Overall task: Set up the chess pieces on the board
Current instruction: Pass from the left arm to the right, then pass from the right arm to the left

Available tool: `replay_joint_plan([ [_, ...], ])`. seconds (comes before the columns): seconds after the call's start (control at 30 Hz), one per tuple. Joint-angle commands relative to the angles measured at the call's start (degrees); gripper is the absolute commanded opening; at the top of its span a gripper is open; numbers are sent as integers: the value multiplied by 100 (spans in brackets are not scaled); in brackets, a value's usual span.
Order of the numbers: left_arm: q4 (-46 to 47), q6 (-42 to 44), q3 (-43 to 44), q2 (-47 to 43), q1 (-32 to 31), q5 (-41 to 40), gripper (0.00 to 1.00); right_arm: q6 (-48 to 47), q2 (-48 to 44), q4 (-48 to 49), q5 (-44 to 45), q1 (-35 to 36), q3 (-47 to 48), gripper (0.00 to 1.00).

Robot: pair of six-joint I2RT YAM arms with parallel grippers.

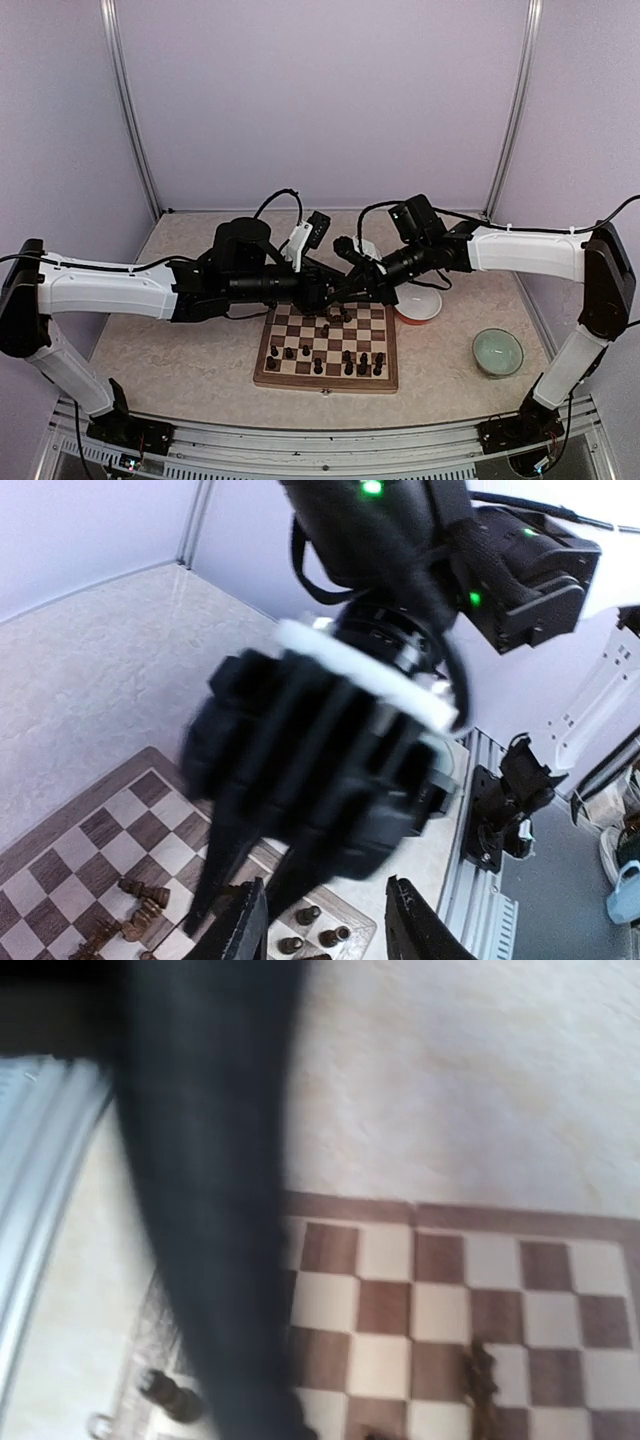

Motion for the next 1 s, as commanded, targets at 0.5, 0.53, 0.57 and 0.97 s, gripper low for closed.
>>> replay_joint_plan([
  [0.5,235,42,-242,-101,183,-44,35,314,-218,159,-607,-20,-99,1],
  [0.53,237,35,-271,-125,188,-9,34,316,-218,161,-597,-25,-95,1],
  [0.57,233,33,-292,-142,193,18,33,318,-219,166,-588,-34,-99,1],
  [0.97,27,-16,-210,-26,366,316,22,344,-188,167,-596,-64,-87,1],
])
